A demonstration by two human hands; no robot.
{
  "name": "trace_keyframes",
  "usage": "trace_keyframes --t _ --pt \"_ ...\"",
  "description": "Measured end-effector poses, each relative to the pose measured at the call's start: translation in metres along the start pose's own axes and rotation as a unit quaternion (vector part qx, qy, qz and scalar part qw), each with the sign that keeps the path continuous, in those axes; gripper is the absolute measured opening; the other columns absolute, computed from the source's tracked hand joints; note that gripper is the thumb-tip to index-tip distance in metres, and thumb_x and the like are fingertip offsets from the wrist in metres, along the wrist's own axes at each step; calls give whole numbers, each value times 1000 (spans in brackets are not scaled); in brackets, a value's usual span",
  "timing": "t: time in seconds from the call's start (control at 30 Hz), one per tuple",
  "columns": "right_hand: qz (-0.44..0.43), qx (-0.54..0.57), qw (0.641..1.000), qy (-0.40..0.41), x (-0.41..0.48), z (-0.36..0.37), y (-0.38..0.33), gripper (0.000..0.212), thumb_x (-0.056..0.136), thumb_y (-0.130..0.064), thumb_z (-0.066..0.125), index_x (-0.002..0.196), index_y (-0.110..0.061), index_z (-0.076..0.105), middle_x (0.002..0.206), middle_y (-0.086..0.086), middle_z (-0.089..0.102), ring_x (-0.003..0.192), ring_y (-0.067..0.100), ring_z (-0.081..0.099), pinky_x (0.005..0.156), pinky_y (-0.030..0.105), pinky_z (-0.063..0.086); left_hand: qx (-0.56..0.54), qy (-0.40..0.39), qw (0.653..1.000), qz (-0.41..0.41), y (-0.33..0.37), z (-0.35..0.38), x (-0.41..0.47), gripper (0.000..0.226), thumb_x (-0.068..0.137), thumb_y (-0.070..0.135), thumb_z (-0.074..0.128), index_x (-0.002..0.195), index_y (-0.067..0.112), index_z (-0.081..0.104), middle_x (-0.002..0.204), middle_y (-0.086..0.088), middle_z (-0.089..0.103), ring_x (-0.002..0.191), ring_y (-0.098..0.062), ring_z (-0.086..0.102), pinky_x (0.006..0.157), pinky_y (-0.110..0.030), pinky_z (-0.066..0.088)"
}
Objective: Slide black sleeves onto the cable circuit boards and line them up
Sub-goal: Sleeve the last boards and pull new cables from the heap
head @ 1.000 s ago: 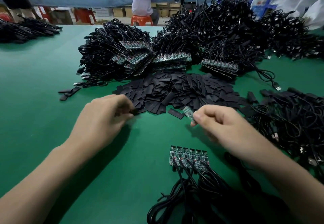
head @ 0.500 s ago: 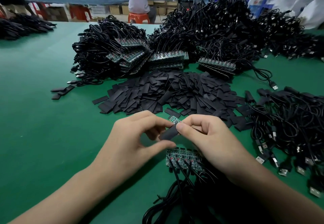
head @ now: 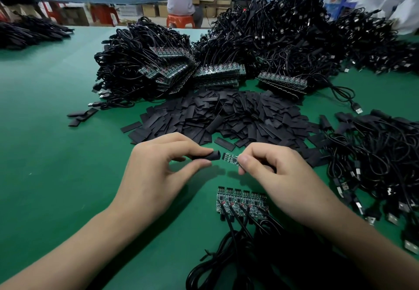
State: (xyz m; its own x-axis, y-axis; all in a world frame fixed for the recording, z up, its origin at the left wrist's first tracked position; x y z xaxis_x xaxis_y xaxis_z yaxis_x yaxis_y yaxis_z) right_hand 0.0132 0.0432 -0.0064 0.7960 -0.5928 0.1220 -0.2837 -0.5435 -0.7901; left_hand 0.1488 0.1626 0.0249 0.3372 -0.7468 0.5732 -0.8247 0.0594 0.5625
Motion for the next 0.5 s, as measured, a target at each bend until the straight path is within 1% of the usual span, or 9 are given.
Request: trace_keyframes --t 0.13,0.27,0.4,0.5 --pt "0 -13 1000 -6 0 3 1 32 101 -38 54 73 -26 64 47 -14 34 46 6 28 48 18 30 14 -14 1000 21 3 0 0 18 81 30 81 99 28 82 95 17 72 87 -2 69 81 -28 57" --pt "9 -9 1000 -16 0 5 5 32 101 -38 55 74 -25 64 47 -15 34 47 5 28 48 20 29 19 -36 999 35 3 2 1 20 82 30 79 102 29 81 96 16 71 86 -3 69 79 -32 58" --pt "-5 -27 999 -20 -1 6 2 30 97 -41 54 74 -25 64 47 -13 35 46 7 29 51 19 33 2 -51 998 26 2 7 0 20 82 24 80 102 28 81 96 15 71 83 -7 70 77 -30 57" --pt "-7 -51 998 -20 -1 7 2 30 95 -44 52 74 -25 63 48 -12 38 47 7 32 52 21 33 -4 -65 998 20 -1 10 -1 20 83 24 80 102 27 82 96 15 70 84 -8 70 78 -28 56"
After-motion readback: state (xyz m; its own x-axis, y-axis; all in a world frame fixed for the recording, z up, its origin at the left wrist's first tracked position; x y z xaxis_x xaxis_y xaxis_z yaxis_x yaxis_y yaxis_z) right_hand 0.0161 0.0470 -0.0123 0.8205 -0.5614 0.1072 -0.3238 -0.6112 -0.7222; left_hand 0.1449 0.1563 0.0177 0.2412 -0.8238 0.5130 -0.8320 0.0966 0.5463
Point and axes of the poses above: each hand's wrist, its own x-axis towards the middle knuckle, its own z-axis out of the palm, y = z × x, the point moved 10 cm from there along x, towards the middle knuckle
